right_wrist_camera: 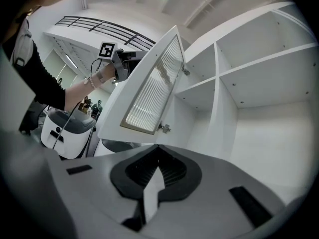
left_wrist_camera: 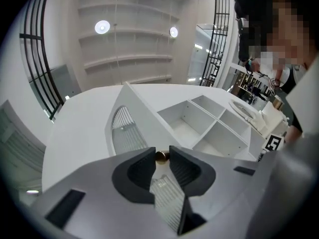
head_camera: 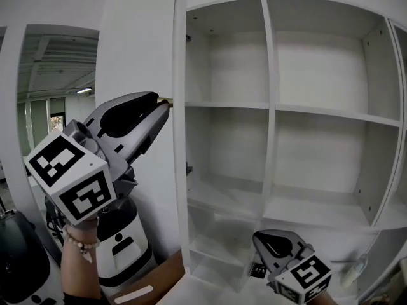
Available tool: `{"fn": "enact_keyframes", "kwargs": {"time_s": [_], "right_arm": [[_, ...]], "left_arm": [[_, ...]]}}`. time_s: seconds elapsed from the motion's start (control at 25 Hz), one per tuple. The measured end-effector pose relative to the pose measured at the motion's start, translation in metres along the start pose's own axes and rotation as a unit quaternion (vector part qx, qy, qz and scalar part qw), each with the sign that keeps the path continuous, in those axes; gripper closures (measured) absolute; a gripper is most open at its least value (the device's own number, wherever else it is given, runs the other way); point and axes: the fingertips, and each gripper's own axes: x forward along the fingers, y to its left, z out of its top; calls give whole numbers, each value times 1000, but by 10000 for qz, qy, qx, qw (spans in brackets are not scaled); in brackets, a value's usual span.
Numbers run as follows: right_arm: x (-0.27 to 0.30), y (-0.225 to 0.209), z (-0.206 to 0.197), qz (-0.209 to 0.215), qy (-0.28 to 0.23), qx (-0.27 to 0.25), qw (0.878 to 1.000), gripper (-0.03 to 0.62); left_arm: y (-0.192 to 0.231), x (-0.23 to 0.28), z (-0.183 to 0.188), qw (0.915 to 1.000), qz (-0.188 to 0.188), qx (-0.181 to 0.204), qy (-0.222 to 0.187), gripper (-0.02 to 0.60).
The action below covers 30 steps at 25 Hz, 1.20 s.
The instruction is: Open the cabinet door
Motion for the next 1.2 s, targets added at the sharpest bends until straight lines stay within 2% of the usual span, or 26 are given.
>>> {"fn": "enact_keyframes", "kwargs": {"time_s": [0.12, 0.44, 0.52, 0.68, 0.8, 1.0, 1.2], "right_arm": [[7, 9, 3, 105, -36, -19, 9999, 594], [26, 32, 9, 412, -162, -9, 9990, 594], [30, 39, 9, 499, -131, -37, 9987, 594], [34, 48, 11, 618, -118, -36, 9980, 594], [36, 48, 9, 629, -165, -22, 9979, 594], [38, 52, 8, 621, -157, 20, 9979, 594], [41, 55, 11, 724, -167, 33, 9972, 594]], "left_arm": [[13, -14, -1, 9998, 203, 45, 48, 499], [54, -55, -11, 9954, 911, -143, 272, 522], [62, -62, -14, 9932, 1117, -63, 336, 531], [77, -76, -20, 9848, 1615, 295, 567, 559], [90, -83, -27, 9803, 1843, 248, 670, 580], [119, -107, -42, 9698, 2292, 199, 814, 581], [134, -123, -59, 9581, 2580, 367, 1186, 581]]}}
